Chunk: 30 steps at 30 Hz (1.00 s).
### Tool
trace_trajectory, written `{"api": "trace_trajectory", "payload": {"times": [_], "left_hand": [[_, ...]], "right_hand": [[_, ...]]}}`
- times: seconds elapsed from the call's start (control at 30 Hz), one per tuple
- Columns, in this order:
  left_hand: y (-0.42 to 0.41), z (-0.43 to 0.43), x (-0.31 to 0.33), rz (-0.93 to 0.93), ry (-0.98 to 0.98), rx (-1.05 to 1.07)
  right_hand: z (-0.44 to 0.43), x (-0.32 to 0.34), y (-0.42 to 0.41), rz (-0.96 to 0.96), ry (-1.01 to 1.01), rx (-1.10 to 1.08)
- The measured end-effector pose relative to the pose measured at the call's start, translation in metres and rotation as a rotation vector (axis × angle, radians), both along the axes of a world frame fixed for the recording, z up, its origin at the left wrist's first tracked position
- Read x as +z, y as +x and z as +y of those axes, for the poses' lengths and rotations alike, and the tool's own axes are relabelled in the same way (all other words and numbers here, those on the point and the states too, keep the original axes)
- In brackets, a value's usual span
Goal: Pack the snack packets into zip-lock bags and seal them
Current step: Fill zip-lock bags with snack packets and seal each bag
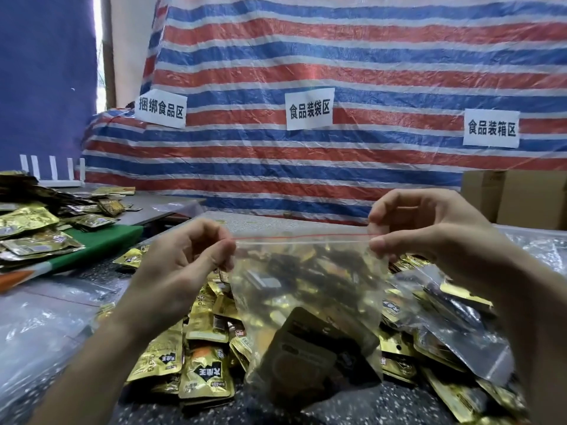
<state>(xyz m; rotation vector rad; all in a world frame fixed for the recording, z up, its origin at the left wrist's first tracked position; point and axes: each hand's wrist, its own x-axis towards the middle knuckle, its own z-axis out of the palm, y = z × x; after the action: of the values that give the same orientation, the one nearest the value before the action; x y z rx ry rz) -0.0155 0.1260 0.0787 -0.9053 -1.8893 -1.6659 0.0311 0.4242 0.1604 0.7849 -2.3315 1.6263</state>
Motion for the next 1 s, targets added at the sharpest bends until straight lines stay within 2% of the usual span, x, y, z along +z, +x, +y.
{"api": "trace_trajectory", "payload": {"times": [0.13, 0.3, 0.37, 0.47, 0.57, 0.8, 1.0], "left_hand": [[0.006, 0.009, -0.001, 0.063, -0.025, 0.087], [0.01, 0.017, -0.003, 0.056, 0.038, 0.086], [0.013, 0.021, -0.003, 0.054, 0.052, 0.056], [0.02, 0.029, -0.003, 0.069, 0.033, 0.017], [0.024, 0.037, -0.003, 0.091, 0.003, -0.005], [0.025, 0.038, -0.003, 0.063, 0.035, -0.075], [0.024, 0.037, -0.003, 0.079, 0.068, -0.161]], "right_hand": [[-0.002, -0.001, -0.001, -0.052, 0.01, -0.058], [-0.005, 0.001, 0.006, -0.114, 0.231, -0.192], [-0.013, 0.006, 0.014, -0.023, 0.425, -0.265], [-0.046, 0.005, 0.026, 0.263, 0.604, -0.32], [-0.077, -0.006, 0.031, 0.372, 0.64, -0.284], [-0.085, -0.009, 0.034, 0.348, 0.628, -0.285], [-0.086, -0.008, 0.043, 0.408, 0.663, -0.292]]}}
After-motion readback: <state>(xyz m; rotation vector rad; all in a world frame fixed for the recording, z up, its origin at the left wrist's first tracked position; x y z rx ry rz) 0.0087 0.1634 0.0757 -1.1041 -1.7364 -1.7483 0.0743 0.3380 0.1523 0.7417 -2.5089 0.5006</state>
